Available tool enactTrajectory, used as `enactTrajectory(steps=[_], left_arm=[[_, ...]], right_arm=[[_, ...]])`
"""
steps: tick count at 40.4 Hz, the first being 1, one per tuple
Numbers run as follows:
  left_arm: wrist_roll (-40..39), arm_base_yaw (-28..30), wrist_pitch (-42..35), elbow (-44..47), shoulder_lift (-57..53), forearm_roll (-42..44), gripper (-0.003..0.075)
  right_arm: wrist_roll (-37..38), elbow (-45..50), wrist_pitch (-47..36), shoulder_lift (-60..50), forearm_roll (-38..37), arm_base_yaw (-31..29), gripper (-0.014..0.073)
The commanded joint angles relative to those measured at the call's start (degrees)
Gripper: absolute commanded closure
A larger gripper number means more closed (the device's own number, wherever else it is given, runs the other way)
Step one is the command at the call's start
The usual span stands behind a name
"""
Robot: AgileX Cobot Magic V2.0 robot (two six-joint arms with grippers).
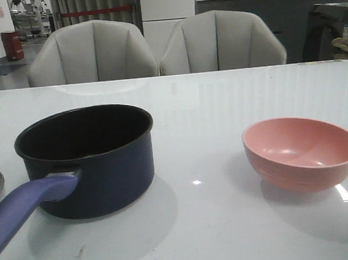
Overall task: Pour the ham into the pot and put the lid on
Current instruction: 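Lower the left gripper to the glass lid knob and grasp it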
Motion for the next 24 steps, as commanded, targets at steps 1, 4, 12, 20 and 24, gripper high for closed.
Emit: enactTrajectory(steps=[1, 4, 12, 20, 24], left_arm=[[-0.1, -0.1, 2.0, -1.2, -2.2, -0.5, 0.04], [-0.1, -0.1, 2.0, -1.3, -2.4, -0.5, 0.04], [-0.1, -0.1, 1.9, -2.3, -4.2, -0.5, 0.04], [-0.1, -0.1, 3.5, -6.0, -6.3, -1.5, 0.04], [-0.1, -0.1, 5.1, -9.1, -7.5, -2.0, 0.04]], right_arm=[[-0.4, -1.5, -4.8, 0.5, 0.1, 0.0, 0.0408], [-0.4, -1.5, -4.8, 0.5, 0.1, 0.0, 0.0408], [-0.4, -1.5, -4.8, 0.5, 0.1, 0.0, 0.0408], [-0.4, -1.5, -4.8, 0.5, 0.1, 0.0, 0.0408], [-0.4, -1.5, -4.8, 0.5, 0.1, 0.0, 0.0408]])
